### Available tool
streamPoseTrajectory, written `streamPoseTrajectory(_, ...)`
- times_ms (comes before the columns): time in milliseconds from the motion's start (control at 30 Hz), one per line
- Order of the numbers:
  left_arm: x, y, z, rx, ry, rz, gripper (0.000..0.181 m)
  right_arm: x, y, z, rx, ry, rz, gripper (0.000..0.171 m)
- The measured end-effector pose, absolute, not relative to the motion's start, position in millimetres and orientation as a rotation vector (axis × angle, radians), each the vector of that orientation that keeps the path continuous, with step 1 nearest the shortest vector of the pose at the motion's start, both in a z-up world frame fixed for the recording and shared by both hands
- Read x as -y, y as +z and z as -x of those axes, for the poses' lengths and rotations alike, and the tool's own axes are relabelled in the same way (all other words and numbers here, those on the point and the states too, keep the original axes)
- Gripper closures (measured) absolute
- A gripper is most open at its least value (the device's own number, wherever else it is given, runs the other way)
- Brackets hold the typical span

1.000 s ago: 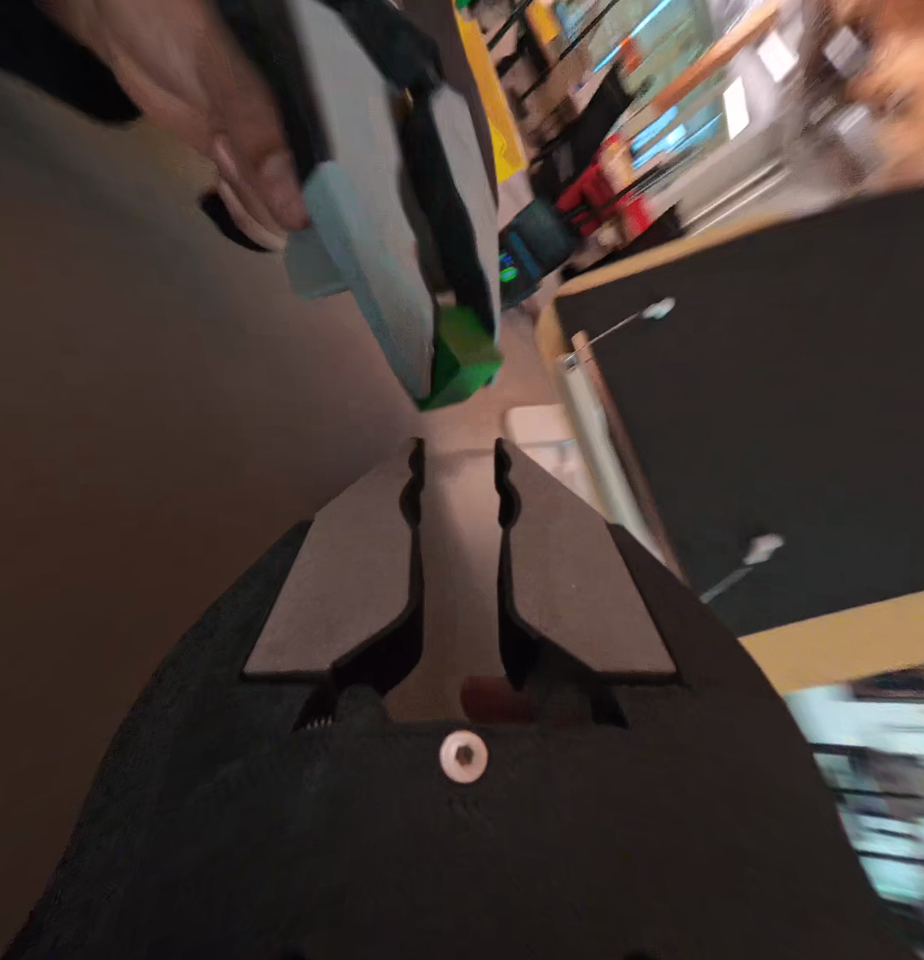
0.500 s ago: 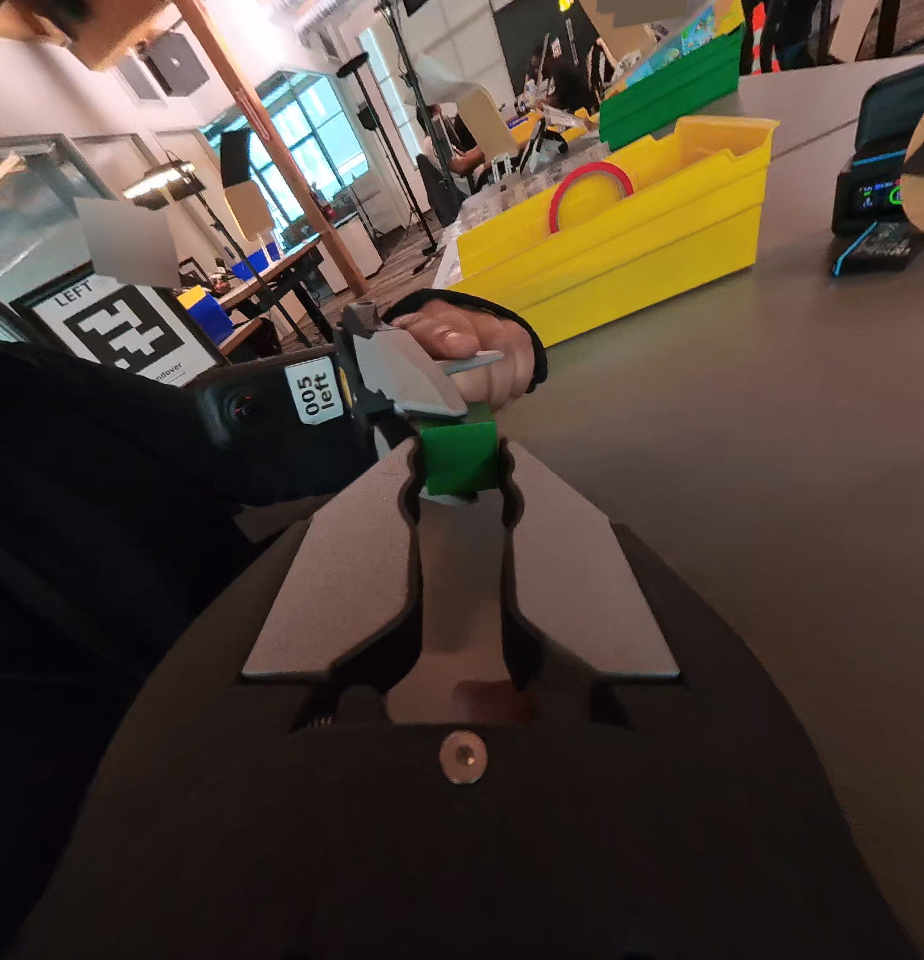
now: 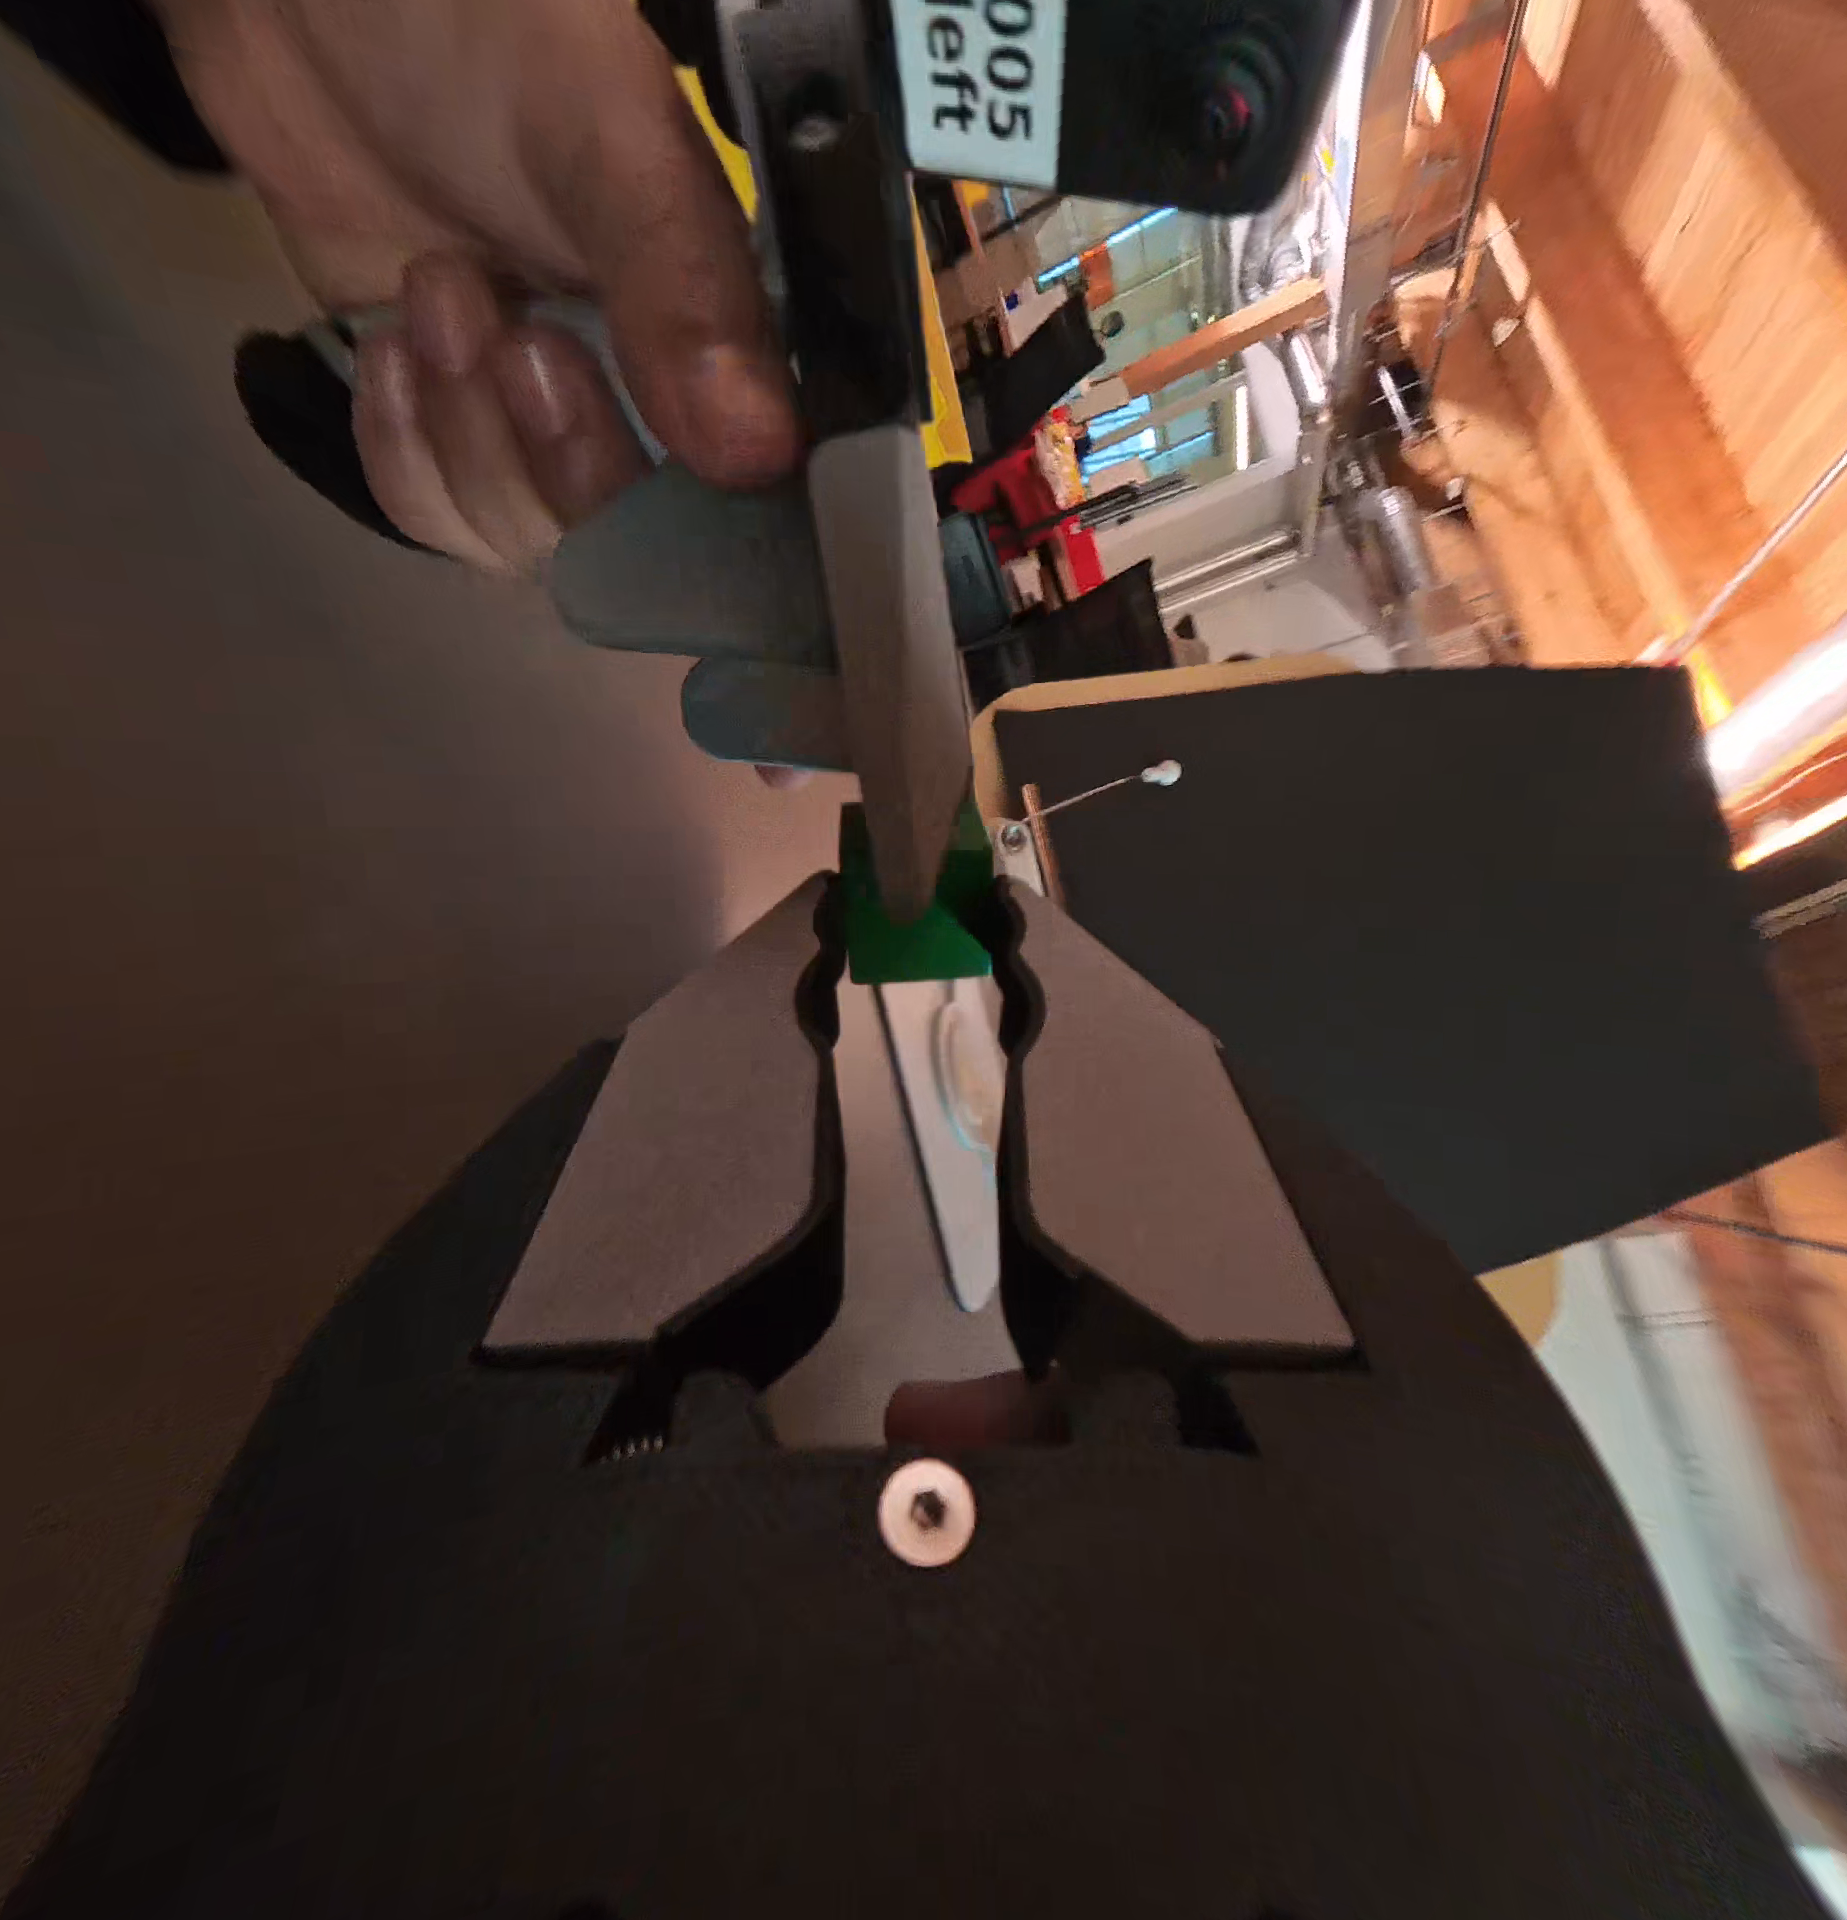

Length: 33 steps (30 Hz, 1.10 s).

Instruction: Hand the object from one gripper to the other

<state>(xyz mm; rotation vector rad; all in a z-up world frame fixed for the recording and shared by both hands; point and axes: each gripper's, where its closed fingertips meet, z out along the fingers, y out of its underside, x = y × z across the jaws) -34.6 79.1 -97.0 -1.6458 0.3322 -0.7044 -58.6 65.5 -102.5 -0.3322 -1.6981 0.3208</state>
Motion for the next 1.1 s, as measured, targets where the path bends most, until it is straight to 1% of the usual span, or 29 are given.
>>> streamPoseTrajectory(33, -81.5, -99.7, 36.8, -0.338, -0.668, 1.657, 0.148, -63.7, -103.2, 59.4, 1.688, 0.282, 0.301, 0.148)
streamPoseTrajectory(100, -85.6, -104.8, 41.9, -0.392, -0.513, 1.684, 0.148, -66.8, -107.7, 61.0, 1.684, 0.212, 0.276, 0.147)
streamPoseTrajectory(200, -92.2, -112.2, 62.0, -0.515, -0.053, 1.683, 0.149, -77.7, -115.2, 60.5, 1.706, 0.224, 0.336, 0.147)
streamPoseTrajectory(300, -93.8, -118.5, 80.0, -0.621, 0.381, 1.677, 0.149, -88.3, -116.5, 59.1, 1.77, 0.53, 0.62, 0.147)
streamPoseTrajectory(433, -91.1, -109.6, 76.8, -0.727, 0.719, 1.554, 0.148, -83.5, -108.6, 59.0, 1.766, 1.087, 0.989, 0.122)
streamPoseTrajectory(500, -88.2, -105.2, 67.5, -0.806, 0.821, 1.479, 0.148, -75.8, -105.4, 59.6, 1.758, 1.276, 1.065, 0.119)
streamPoseTrajectory(533, -86.5, -104.0, 60.0, -0.851, 0.847, 1.437, 0.148, -71.4, -103.4, 59.9, 1.752, 1.338, 1.072, 0.121)
streamPoseTrajectory(567, -84.3, -104.9, 50.6, -0.899, 0.853, 1.4, 0.148, -67.3, -101.4, 60.0, 1.746, 1.384, 1.068, 0.131)
streamPoseTrajectory(600, -83.2, -103.4, 44.7, -0.911, 0.864, 1.368, 0.149, -62.5, -101.6, 59.6, 1.759, 1.412, 1.06, 0.138)
streamPoseTrajectory(633, -83.3, -104.5, 41.8, -0.911, 0.854, 1.372, 0.148, -58.3, -104.3, 59.1, 1.788, 1.41, 1.055, 0.139)
streamPoseTrajectory(700, -85.3, -107.6, 44.1, -0.845, 0.752, 1.423, 0.148, -60.7, -107.9, 59.7, 1.819, 1.302, 1.029, 0.14)
streamPoseTrajectory(767, -85.2, -98.0, 50.4, -0.738, 0.662, 1.432, 0.126, -75.1, -97.7, 59.8, 1.744, 1.174, 0.998, 0.141)
streamPoseTrajectory(800, -85.1, -95.2, 54.6, -0.688, 0.613, 1.446, 0.123, -88.3, -87.1, 57.9, 1.671, 1.1, 1.003, 0.141)
streamPoseTrajectory(867, -86.2, -99.7, 67.2, -0.633, 0.585, 1.51, 0.128, -128.9, -57.1, 42.7, 1.471, 0.868, 1.039, 0.14)
streamPoseTrajectory(900, -88.4, -104.3, 75.7, -0.619, 0.615, 1.545, 0.133, -153.7, -39.7, 27.0, 1.359, 0.724, 1.071, 0.14)
streamPoseTrajectory(967, -93.1, -117.8, 86.2, -0.619, 0.644, 1.624, 0.136, -201.2, -17.2, -13.1, 1.212, 0.459, 1.181, 0.141)
streamPoseTrajectory(1033, -97.8, -136.3, 89.5, -0.608, 0.59, 1.742, 0.135, -250.7, -19.4, -55.4, 1.156, 0.219, 1.365, 0.14)
streamPoseTrajectory(1100, -101.0, -146.9, 84.4, -0.559, 0.464, 1.814, 0.126, -296.7, -24.4, -94.7, 1.084, 0.046, 1.497, 0.14)
